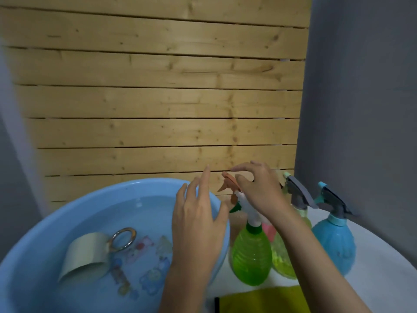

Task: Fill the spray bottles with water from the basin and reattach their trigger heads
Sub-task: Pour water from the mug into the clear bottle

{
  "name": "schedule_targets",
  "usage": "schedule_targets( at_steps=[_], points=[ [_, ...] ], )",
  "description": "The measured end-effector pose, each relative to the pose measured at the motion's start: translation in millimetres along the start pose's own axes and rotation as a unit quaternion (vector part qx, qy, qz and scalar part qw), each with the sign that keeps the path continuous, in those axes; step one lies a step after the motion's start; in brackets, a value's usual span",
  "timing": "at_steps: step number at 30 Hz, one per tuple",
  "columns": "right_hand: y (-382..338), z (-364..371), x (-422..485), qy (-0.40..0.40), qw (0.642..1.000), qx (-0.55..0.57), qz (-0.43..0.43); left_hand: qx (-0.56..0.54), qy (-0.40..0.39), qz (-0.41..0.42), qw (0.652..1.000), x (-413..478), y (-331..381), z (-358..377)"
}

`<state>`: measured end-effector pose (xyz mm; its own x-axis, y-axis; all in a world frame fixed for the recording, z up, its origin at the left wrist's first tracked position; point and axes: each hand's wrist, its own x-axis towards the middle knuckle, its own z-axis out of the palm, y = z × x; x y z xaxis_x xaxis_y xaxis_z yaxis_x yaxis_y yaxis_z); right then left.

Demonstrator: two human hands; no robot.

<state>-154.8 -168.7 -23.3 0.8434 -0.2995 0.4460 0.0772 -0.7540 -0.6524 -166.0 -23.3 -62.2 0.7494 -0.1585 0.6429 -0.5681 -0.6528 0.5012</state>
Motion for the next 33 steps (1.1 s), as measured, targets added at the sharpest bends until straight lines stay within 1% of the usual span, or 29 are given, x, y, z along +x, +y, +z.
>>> schedule_targets(
  at_steps=[2,4,7,11,13,17,22,25,29,33],
  points=[
    [6.2,10.7,8.0,-0.025,1.000,0.000,0.011,0.007,0.004,-0.010,1.000,1.2,-7.5,-4.8],
    [11.4,20.9,14.5,-0.025,1.000,0.000,0.018,0.018,0.012,-0.022,1.000,2.8,-14.3,-9.9],
    [19.2,31.3,22.7,-0.019,0.998,-0.060,0.028,0.028,0.012,-0.029,0.999,4.0,-20.9,-16.5],
    [23.9,42.9,35.4,-0.082,0.989,-0.113,0.049,0.036,0.010,-0.031,0.999,6.2,-29.1,-27.3],
    [23.8,47.5,40.5,-0.095,0.986,-0.127,0.055,0.038,0.012,-0.036,0.999,8.7,-32.4,-32.5],
    [21.3,54.7,46.3,-0.139,0.970,-0.187,0.064,0.049,0.011,-0.049,0.998,13.7,-39.3,-39.7],
    [17.5,55.0,50.0,-0.198,0.941,-0.258,0.092,0.064,0.001,-0.062,0.996,14.7,-43.3,-43.2],
    [13.0,52.9,51.0,-0.196,0.937,-0.271,0.101,0.066,-0.004,-0.064,0.996,14.0,-43.9,-43.6],
    [7.5,51.3,46.5,-0.161,0.960,-0.195,0.117,0.060,-0.009,-0.068,0.996,14.0,-43.6,-42.4],
    [5.7,50.7,45.4,-0.103,0.974,-0.185,0.082,0.064,-0.013,-0.073,0.995,14.0,-44.5,-41.2]
  ],
)
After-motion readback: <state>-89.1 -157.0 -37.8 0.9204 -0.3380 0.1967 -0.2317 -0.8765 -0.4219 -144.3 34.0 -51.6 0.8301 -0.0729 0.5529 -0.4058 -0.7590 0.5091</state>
